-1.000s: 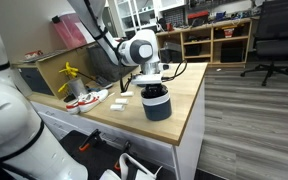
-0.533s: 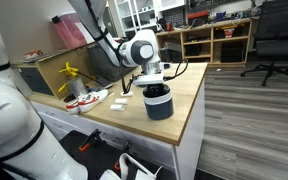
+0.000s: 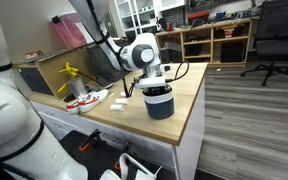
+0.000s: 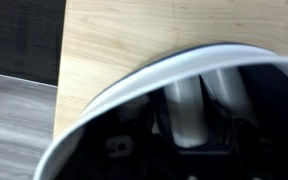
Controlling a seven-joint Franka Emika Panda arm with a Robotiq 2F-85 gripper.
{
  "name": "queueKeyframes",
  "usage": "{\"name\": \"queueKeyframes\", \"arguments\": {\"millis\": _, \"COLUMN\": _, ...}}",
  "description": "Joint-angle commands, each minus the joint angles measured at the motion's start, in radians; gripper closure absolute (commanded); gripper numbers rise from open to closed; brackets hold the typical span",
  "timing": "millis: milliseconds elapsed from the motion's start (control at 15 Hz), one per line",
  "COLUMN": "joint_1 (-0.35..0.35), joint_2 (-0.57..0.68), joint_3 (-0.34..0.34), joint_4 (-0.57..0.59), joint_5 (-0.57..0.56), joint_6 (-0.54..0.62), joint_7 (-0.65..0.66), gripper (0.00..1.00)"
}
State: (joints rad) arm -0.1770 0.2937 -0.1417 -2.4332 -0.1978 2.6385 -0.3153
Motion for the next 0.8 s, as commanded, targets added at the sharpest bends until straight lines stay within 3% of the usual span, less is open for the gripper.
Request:
{"name": "queueKeyframes", "arguments": {"millis": 0, "joint_1": -0.015, "joint_2": 0.037, "joint_3": 0.004, "joint_4": -0.01, "joint_5": -0.009, "joint_6": 0.069, "joint_7": -0.028, "gripper": 0.26}}
{"name": "queueKeyframes", "arguments": {"millis": 67, "joint_1": -0.016, "joint_2": 0.04, "joint_3": 0.006, "joint_4": -0.012, "joint_5": -0.008, "joint_6": 0.081, "joint_7": -0.038, "gripper": 0.61}}
{"name": "queueKeyframes", "arguments": {"millis": 200, "joint_1": -0.019, "joint_2": 0.04, "joint_3": 0.007, "joint_4": -0.017, "joint_5": -0.006, "joint_6": 0.096, "joint_7": -0.048, "gripper": 0.59}}
{"name": "queueKeyframes", "arguments": {"millis": 467, "joint_1": -0.032, "joint_2": 0.038, "joint_3": 0.017, "joint_4": -0.029, "joint_5": 0.007, "joint_6": 0.137, "joint_7": -0.067, "gripper": 0.9}}
{"name": "queueKeyframes", "arguments": {"millis": 533, "joint_1": -0.035, "joint_2": 0.034, "joint_3": 0.021, "joint_4": -0.032, "joint_5": 0.012, "joint_6": 0.142, "joint_7": -0.072, "gripper": 0.93}}
{"name": "queueKeyframes", "arguments": {"millis": 733, "joint_1": -0.049, "joint_2": 0.008, "joint_3": 0.039, "joint_4": -0.047, "joint_5": 0.036, "joint_6": 0.133, "joint_7": -0.096, "gripper": 0.94}}
